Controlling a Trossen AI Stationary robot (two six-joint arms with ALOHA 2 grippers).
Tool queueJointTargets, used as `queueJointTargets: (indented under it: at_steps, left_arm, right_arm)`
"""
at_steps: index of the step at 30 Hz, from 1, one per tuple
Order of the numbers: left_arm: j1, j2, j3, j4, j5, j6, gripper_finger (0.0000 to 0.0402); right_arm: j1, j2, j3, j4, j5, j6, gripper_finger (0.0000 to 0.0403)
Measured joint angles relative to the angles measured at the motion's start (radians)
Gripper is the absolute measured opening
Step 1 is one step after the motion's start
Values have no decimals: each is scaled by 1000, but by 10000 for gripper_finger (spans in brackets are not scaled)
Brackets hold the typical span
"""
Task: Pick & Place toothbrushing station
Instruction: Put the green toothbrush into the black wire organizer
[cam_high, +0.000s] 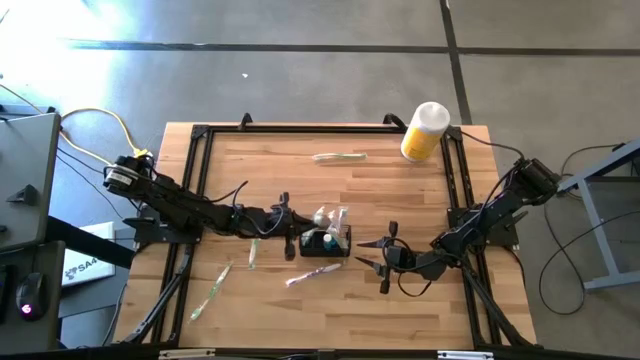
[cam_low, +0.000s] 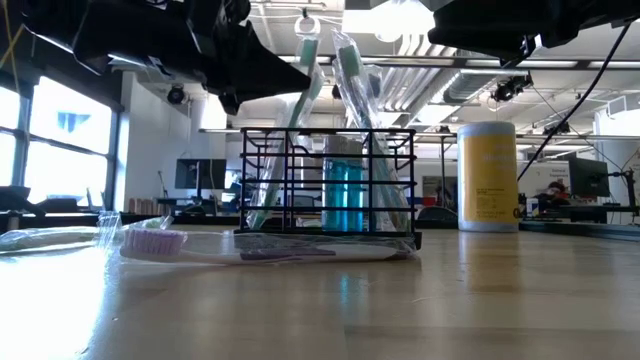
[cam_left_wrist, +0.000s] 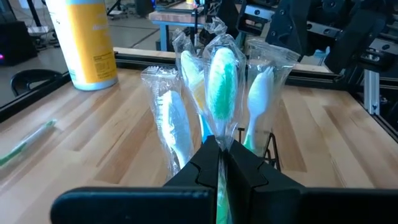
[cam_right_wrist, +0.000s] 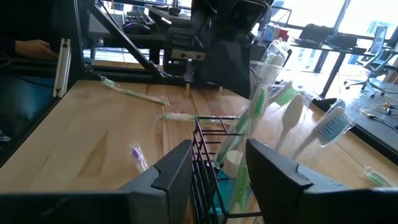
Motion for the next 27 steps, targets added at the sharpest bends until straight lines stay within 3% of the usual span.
queueJointTargets:
  at_steps: [20,27]
  left_arm:
    - [0,-1,0,-32,-27,-28,9]
    - [0,-1,0,-22,-28,-31,76]
  right_arm:
    - [0,0,0,0,0,0,144]
    - [0,0,0,0,0,0,144]
